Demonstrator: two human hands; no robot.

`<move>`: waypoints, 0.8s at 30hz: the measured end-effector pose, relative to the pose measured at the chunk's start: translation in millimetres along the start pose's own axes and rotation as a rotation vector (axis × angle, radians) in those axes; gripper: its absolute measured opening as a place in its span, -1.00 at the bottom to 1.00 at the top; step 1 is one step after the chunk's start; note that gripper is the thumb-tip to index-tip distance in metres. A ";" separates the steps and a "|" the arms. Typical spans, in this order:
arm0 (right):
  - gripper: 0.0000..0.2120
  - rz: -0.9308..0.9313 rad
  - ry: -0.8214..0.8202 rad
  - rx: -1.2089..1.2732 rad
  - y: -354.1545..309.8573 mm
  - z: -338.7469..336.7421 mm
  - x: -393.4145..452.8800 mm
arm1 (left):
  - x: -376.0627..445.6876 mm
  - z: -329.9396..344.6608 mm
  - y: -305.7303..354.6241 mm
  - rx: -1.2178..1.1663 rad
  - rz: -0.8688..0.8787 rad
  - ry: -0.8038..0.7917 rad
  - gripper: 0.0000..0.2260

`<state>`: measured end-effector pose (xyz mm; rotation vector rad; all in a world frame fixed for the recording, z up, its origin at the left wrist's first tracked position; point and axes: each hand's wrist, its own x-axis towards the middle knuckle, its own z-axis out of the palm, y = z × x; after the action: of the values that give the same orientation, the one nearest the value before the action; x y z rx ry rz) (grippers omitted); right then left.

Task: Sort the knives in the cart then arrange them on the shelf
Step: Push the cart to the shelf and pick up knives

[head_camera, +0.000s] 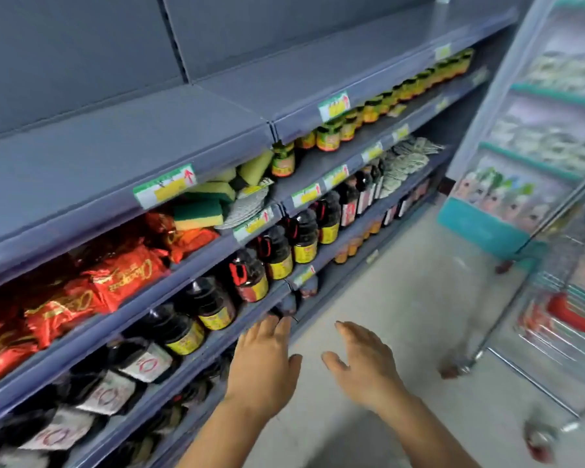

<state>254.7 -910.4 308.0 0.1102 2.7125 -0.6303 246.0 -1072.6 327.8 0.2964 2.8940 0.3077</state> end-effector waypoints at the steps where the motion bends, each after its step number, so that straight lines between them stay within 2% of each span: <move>1: -0.42 0.038 0.005 0.010 22.2 -3.8 -0.5 | 7.7 9.0 18.1 -0.001 0.025 -0.033 -0.47; 13: -0.41 0.436 0.151 0.208 261.5 -81.8 -22.8 | 89.7 86.3 243.9 -0.035 0.345 -0.238 -0.46; 19: -0.50 0.621 0.250 0.294 336.9 -113.2 -45.6 | 121.6 105.1 333.9 -0.021 0.533 -0.282 -0.46; 24: -0.41 0.726 0.312 0.364 388.3 -128.0 -46.1 | 154.7 112.9 399.4 -0.012 0.656 -0.323 -0.50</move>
<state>316.2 -505.2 271.4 1.3025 2.5101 -0.9026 194.5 -635.1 281.3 1.1752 2.3981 0.3377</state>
